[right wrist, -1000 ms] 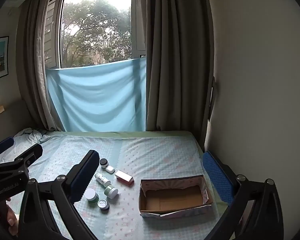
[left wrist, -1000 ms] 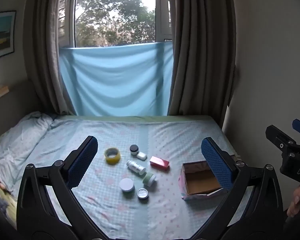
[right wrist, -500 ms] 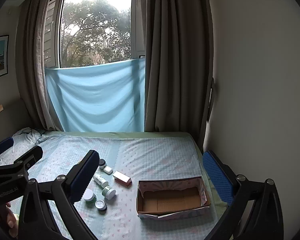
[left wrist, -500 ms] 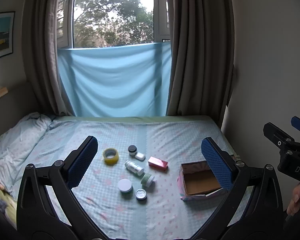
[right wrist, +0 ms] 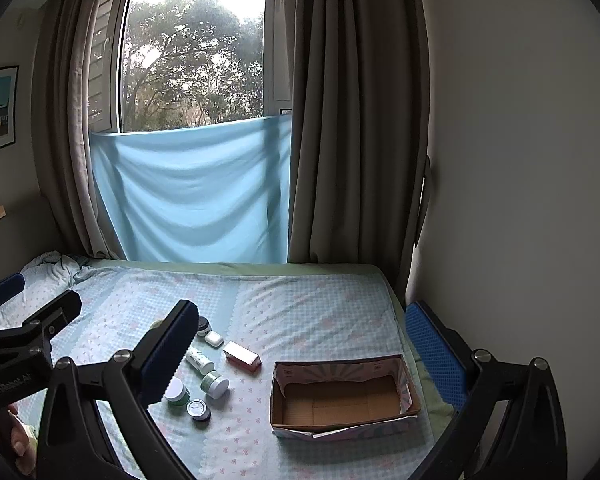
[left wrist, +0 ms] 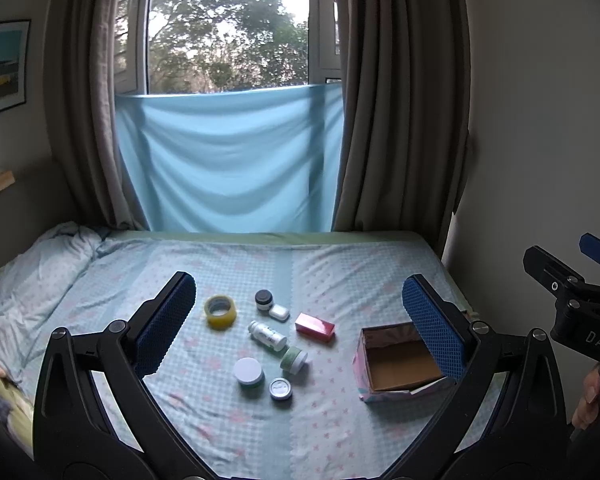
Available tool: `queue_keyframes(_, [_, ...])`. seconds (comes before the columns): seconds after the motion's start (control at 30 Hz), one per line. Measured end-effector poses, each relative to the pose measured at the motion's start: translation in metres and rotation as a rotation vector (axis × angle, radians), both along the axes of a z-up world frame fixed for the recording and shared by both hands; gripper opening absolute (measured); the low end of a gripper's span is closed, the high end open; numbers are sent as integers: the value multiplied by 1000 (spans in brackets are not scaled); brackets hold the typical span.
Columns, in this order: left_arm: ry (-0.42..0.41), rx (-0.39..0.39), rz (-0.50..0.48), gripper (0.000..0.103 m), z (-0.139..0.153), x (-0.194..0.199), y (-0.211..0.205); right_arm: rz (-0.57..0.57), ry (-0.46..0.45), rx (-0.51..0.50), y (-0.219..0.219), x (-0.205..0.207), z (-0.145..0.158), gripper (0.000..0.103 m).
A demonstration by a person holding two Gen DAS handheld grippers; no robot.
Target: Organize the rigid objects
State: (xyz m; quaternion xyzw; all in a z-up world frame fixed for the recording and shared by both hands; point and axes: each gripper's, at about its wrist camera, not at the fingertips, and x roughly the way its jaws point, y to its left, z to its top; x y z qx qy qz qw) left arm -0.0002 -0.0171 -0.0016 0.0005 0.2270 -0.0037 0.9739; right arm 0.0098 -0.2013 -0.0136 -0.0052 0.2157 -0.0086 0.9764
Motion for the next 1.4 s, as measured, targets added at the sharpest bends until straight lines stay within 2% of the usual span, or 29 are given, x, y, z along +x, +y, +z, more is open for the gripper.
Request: queue_keyframes(1.4, [-7, -4, -2, 102, -5, -6, -5, 12, -3, 6, -11, 3, 1, 103])
